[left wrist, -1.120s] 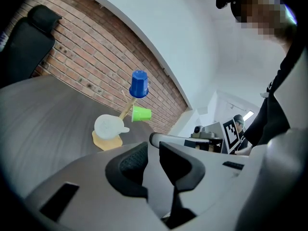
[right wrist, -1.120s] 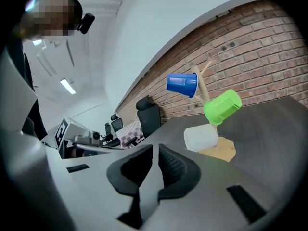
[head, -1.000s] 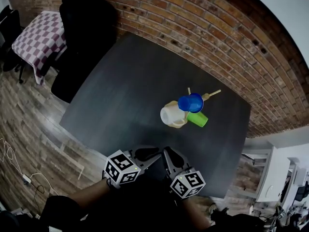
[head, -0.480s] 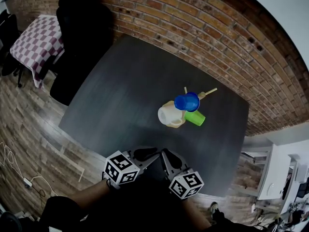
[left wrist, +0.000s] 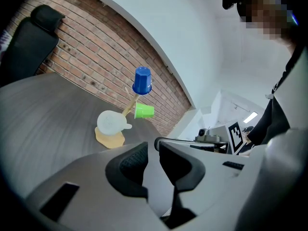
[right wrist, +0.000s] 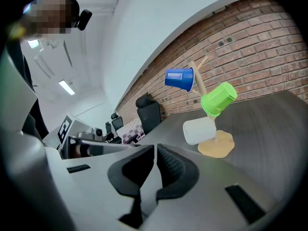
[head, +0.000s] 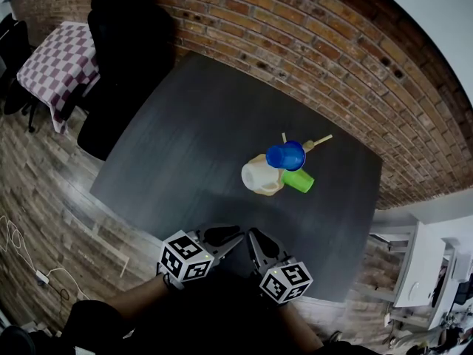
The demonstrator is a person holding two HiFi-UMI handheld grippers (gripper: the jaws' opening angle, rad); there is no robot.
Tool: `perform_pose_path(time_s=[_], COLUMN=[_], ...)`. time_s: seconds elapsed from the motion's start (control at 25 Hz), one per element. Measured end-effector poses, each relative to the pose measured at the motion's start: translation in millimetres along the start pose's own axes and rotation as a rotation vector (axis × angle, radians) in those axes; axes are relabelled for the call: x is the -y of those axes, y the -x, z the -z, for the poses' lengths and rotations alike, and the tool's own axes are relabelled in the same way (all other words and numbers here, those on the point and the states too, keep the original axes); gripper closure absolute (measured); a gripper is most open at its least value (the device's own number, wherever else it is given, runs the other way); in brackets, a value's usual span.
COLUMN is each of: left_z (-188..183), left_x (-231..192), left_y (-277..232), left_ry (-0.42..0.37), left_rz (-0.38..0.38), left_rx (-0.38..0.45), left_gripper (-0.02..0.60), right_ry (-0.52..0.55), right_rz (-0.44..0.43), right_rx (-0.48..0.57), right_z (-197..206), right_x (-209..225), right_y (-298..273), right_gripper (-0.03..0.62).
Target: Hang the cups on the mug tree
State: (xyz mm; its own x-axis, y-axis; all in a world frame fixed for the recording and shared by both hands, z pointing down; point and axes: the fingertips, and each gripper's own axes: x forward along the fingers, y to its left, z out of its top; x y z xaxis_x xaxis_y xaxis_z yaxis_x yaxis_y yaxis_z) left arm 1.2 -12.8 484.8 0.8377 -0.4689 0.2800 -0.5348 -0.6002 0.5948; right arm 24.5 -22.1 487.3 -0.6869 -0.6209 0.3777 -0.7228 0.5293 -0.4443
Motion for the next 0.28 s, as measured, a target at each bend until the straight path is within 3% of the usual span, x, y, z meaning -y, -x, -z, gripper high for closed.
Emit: perform_pose_path(time_s=[0.28], left_z=[1.1], left_x=[0.3], left_y=[-2.6], left_ry=[0.005], left_rz=[-0.006], left_rx=[-0.002], left_gripper=[0.500], right_ry=[-0.008], right_rz=[0.009], right_rx=[-0.005], right_z=[1.2], right_x=[6.8], right_y=[2.8], right_gripper=[0.553])
